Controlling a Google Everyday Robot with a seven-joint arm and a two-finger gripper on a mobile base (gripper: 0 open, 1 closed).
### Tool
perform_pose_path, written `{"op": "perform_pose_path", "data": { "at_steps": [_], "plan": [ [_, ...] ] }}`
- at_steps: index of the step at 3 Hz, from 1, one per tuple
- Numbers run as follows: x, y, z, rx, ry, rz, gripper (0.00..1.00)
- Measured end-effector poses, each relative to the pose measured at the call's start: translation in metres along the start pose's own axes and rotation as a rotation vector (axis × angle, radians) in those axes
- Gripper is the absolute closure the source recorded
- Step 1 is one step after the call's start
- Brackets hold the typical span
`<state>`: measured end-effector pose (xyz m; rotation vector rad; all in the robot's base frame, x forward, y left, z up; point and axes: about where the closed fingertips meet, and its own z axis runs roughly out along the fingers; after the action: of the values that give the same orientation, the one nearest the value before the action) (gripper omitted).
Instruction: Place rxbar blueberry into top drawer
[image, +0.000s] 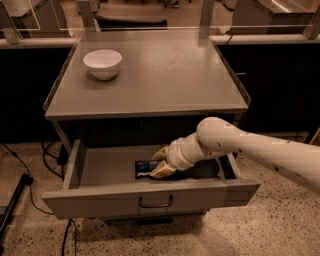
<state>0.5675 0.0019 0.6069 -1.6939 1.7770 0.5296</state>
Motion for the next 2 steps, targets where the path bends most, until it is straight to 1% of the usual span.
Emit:
{"op": "perform_pose_path", "data": {
  "at_steps": [1, 2],
  "plan": [
    [0.0093, -0.0011, 0.0063, 0.0, 0.023, 0.012, 0.97],
    [0.0093, -0.0011, 0.0063, 0.0, 0.023, 0.012, 0.73]
  ]
}}
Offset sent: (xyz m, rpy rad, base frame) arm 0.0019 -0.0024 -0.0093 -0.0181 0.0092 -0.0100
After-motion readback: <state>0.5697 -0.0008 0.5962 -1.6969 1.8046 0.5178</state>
